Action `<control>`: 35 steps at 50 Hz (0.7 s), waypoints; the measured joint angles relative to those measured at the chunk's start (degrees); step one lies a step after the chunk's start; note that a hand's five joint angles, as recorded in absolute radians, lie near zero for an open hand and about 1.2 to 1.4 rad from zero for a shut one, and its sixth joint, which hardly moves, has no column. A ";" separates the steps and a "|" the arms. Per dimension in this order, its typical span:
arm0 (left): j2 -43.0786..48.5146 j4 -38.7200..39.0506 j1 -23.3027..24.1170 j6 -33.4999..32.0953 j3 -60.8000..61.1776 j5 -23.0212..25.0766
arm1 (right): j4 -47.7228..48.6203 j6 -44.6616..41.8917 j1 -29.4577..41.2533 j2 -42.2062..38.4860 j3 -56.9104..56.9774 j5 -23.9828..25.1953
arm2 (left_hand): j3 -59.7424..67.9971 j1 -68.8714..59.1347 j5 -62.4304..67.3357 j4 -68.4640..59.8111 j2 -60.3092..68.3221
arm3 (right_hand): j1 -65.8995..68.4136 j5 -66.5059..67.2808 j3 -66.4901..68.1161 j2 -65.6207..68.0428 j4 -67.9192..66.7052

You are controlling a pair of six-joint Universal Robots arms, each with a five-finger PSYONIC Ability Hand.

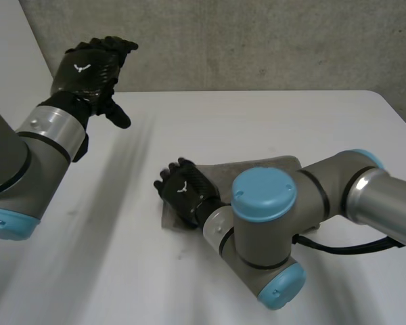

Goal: Fold the towel.

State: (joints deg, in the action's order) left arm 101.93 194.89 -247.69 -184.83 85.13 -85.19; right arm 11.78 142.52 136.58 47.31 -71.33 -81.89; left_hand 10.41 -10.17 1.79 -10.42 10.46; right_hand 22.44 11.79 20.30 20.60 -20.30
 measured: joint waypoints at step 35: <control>8.74 -16.77 7.57 10.29 -7.05 -5.02 | 6.70 13.18 -33.15 19.48 -34.24 2.88 | -0.05 0.00 -0.01 0.03 -0.07 | 49.32 40.60 42.95 42.72 -42.99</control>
State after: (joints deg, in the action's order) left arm 110.67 178.13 -240.12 -174.54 78.08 -90.21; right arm 18.48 155.71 103.43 66.79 -105.57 -79.01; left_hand 10.35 -10.17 1.78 -10.39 10.39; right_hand 71.77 52.39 63.25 63.32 -63.29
